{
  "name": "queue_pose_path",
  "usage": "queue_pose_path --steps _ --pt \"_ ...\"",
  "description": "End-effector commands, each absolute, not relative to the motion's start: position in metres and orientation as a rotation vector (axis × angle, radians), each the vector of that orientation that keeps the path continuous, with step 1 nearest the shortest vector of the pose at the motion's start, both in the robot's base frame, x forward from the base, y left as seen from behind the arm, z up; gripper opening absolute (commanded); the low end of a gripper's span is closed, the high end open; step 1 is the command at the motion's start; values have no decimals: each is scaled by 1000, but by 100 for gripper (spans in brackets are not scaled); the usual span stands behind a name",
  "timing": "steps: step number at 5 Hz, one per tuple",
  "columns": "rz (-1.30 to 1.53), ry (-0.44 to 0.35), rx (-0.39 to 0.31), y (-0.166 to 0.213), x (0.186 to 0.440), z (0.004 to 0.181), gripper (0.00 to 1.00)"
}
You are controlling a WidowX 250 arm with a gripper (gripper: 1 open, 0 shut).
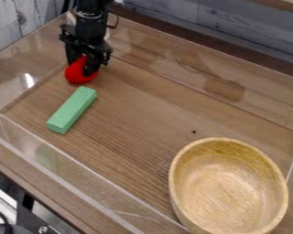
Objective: Move the red object to the left side of the table
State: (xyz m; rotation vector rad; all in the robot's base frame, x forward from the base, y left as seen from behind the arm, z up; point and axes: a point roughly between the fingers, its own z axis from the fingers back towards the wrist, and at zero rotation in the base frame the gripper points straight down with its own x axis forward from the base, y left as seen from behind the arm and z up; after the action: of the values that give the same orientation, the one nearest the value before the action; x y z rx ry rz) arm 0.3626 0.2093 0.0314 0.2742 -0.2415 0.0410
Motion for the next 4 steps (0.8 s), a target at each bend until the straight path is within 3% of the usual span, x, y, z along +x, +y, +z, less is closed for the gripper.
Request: queue_pose_path --steps 1,3,4 --pt "87 -273 273 219 356 50 100" --pt "130 -310 221 215 350 80 100" --pt "149 -313 209 215 348 85 100"
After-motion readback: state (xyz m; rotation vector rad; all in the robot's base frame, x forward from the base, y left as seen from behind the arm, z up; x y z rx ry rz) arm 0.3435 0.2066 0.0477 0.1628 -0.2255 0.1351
